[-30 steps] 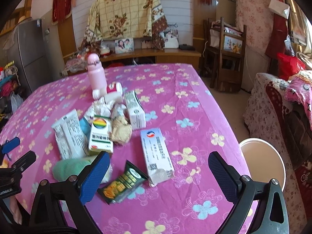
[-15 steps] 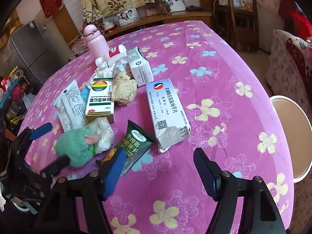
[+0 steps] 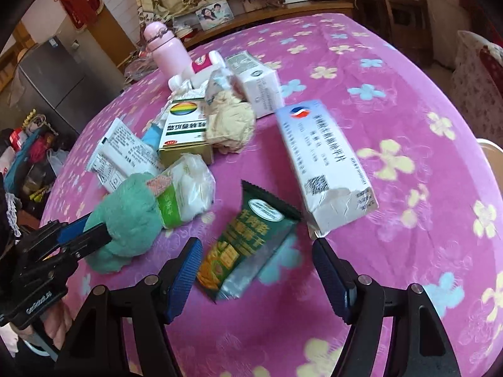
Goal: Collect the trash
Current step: 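Grasp the green towel with the left tool while the right tool grasps the snack wrapper, then carry both items to the cream bin and open both tools to drop them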
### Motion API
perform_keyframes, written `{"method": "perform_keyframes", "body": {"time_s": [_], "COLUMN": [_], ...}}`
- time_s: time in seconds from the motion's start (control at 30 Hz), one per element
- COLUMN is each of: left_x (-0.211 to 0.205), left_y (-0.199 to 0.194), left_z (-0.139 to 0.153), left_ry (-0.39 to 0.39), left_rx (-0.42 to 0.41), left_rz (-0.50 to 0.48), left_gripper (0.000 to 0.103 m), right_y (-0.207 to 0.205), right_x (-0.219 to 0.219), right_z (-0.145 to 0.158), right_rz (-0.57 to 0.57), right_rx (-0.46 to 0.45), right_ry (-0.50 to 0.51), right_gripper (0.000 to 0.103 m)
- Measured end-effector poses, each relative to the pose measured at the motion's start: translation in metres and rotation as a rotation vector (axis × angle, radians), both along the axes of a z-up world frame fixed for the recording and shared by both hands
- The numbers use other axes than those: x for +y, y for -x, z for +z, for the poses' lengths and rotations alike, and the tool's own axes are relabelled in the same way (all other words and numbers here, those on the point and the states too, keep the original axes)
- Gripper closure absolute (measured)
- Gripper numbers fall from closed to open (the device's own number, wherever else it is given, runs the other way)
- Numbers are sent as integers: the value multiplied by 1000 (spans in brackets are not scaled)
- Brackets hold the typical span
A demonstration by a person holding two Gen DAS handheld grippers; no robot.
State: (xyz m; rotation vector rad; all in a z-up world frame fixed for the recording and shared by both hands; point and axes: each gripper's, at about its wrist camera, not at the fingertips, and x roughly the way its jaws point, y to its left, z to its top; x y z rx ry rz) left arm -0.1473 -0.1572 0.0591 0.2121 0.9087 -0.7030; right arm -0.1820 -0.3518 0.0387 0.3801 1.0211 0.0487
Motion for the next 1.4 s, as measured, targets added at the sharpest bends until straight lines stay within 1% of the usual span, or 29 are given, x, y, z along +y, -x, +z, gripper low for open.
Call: {"method": "perform_keyframes", "body": {"time_s": [0.03, 0.07, 0.1, 0.13, 0.17, 0.2, 0.23, 0.3, 0.37, 0.43, 0.47, 0.53, 0.57, 0.67, 0.73, 0.77, 0.8, 0.83, 0.87, 0.93, 0.97, 1.0, 1.03, 1.1, 1.13, 1.23, 1.33, 1.4], "left_x": [3, 5, 7, 9, 10, 11, 10, 6, 1, -1, -2, -4, -5, -9, -15, -17, -19, -19, -19, -18, -16, -15, -14, -16, -18, -30, -56, -80], "left_y": [0, -1, -2, -3, -3, -3, -2, -1, 3, 8, 9, 10, 10, 8, 8, 9, 10, 10, 11, 14, 16, 18, 20, 25, 27, 31, 35, 37], "left_z": [-1, -1, -2, -2, -2, -1, 0, -1, -2, -2, -2, -4, -7, -14, -23, -25, -30, -32, -33, -29, -25, -21, -16, -6, 1, 18, 36, 44], "left_ry": [19, 47, 72, 82, 84, 78, 63, 31, 3, 0, 2, 1, -1, 6, -23, -29, -35, -29, -17, -3, 9, 17, 24, 34, 46, 82, 130, 151], "left_rx": [18, 40, 64, 75, 70, 44, 27, 14, -2, -3, 3, 25, 41, 92, 101, 104, 120, 134, 160, 149, 147, 143, 134, 122, 119, 105, 96, 107], "left_rz": [-8, -15, -23, -23, -19, -9, -11, -43, -73, -106, -123, -142, -142, -135, -112, -104, -92, -91, -89, -66, -61, -57, -51, -54, -61, -75, -111, -133], "left_gripper": [75, 68, 58, 51, 41, 38, 38, 38, 38, 38, 38, 38, 38, 38, 38, 40, 59, 70, 72, 76, 77, 78, 78, 78, 78, 78, 78, 78], "right_y": [-2, -4, -6, -7, -6, -6, -5, -5, -3, 0, 0, 3, 4, 8, 10, 10, 11, 11, 11, 10, 10, 10, 12, 17, 23, 38, 55, 67], "right_x": [4, 8, 12, 14, 15, 16, 16, 14, 11, 9, 8, 6, 4, -5, -10, -10, -11, -9, -6, 3, 5, 7, 6, -1, -6, -24, -55, -77], "right_z": [1, 1, 1, 1, 0, 0, 0, 0, 0, 0, 0, 0, 0, 0, 1, 1, 1, 1, 1, 1, 0, 0, 0, 5, 14, 36, 52, 59], "right_rz": [-1, 7, 20, 22, 24, 23, 22, 10, 5, 8, 9, 5, 3, -13, -18, -21, -23, -15, -9, 9, 15, 19, 27, 30, 32, 4, -57, -102], "right_rx": [3, 6, 9, 10, 10, 10, 9, 6, 9, 12, 10, 4, 2, 5, 11, 13, 15, 13, 12, -5, -14, -25, -32, -45, -73, -128, -159, -168], "right_ry": [16, 15, 21, 37, 45, 46, 43, 55, 68, 72, 81, 109, 115, 95, 55, 41, 24, 12, 16, 64, 81, 100, 86, 46, 45, 94, 107, 130], "right_gripper": [32, 32, 32, 32, 32, 32, 32, 32, 32, 33, 35, 47, 50, 51, 51, 51, 50, 49, 49, 49, 53, 74, 78, 83, 84, 84, 84, 84]}}
